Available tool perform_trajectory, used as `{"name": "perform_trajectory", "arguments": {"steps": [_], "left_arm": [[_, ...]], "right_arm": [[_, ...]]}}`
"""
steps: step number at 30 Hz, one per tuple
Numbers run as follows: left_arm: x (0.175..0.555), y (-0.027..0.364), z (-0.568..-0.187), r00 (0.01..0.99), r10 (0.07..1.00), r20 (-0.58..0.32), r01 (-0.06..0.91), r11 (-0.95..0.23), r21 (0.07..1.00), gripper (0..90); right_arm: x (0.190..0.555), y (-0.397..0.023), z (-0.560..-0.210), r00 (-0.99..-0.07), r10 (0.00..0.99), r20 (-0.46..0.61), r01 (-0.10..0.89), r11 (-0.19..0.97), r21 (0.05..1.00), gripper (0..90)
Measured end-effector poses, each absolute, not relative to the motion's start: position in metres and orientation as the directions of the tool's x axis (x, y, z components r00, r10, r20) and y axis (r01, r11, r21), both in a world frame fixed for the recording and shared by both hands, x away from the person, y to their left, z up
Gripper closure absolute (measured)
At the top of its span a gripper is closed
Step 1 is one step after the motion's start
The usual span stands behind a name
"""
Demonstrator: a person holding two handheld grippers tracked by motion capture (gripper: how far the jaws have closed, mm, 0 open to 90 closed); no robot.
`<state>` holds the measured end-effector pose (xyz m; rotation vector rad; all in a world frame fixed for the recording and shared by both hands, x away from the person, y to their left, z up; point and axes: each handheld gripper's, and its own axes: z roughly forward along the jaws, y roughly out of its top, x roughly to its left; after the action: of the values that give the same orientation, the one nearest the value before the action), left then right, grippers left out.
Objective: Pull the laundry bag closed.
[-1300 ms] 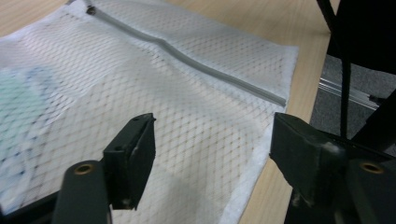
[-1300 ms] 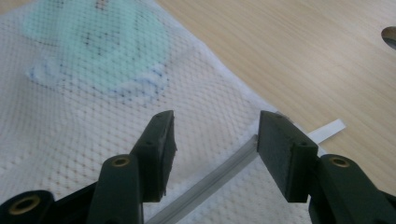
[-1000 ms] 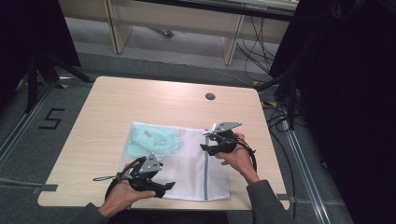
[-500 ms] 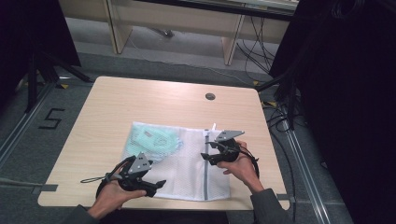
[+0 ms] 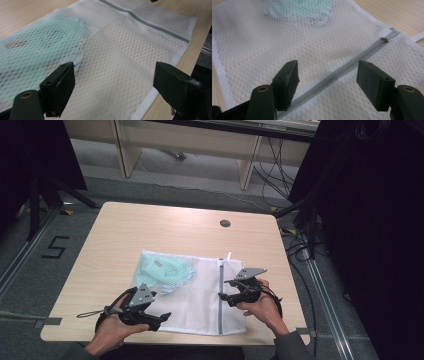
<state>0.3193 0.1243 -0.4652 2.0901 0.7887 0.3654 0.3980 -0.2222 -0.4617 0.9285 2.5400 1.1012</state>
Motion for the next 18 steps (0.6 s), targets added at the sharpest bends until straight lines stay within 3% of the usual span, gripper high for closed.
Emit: {"name": "perform_trajectory", "arguments": {"steps": [18], "left_arm": [[0.31, 0.142, -0.463, 0.73, 0.683, -0.028, 0.42, -0.416, 0.807, 17.3]], "right_arm": [[0.371, -0.237, -0.467, -0.778, 0.626, 0.058, 0.475, 0.525, 0.706, 30.5]]}}
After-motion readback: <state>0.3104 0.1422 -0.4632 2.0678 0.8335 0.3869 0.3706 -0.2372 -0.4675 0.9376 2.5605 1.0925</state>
